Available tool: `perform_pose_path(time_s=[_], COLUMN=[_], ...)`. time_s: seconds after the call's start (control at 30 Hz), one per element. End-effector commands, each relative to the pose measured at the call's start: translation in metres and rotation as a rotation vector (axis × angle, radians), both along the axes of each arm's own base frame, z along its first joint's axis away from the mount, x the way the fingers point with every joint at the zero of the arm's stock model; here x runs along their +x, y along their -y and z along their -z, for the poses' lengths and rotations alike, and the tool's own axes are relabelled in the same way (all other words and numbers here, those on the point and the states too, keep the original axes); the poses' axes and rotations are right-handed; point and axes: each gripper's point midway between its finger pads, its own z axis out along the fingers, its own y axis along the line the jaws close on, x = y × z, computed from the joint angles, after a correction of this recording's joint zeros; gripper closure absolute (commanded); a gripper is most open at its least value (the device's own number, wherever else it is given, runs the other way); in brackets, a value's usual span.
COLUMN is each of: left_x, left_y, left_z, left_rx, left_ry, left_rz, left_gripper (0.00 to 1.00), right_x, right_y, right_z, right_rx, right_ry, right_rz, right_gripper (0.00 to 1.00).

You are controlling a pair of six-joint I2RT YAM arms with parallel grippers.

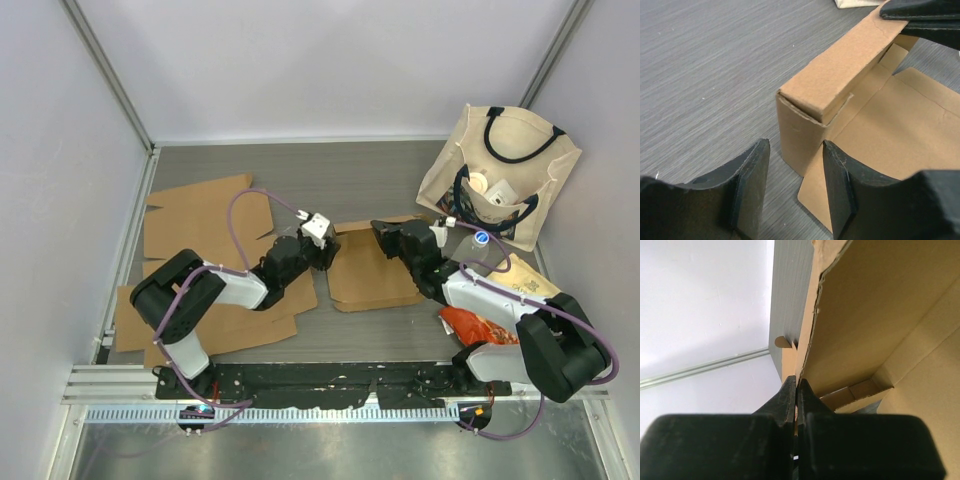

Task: Fold the paper box

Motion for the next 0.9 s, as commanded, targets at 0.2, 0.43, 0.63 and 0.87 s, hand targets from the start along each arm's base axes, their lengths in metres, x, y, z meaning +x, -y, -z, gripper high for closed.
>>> perform_pose_path(time_s=[0.2, 0.43, 0.63, 0.87], left_x=[0.017, 0.015, 0.030, 0.049], left_y=[-0.001, -0.001, -0.004, -0.016], left_z=[-0.038, -0.031, -0.030, -0.035], left_rx=[-0.106, -0.098, -0.105, -0.048], left_ry=[0.198, 0.203, 0.199, 0.255], left_rz=[-0.122, -0.112, -0.197, -0.438], left_gripper=[0.47, 0.42, 0.53, 0.62], right_x=[-0.002, -0.001, 0.000, -0.002], right_y=[0.010, 0.013, 0.008, -0.010], right_z=[0.018, 0.025, 0.027, 0.031], right_rx=[-0.112, -0.143, -0.114, -0.024], right_ry=[-0.038, -0.051, -0.061, -0.106], right_rz=[0.046, 0.052, 0.050, 0.040], right_gripper=[0.99, 0.99, 0.99, 0.99])
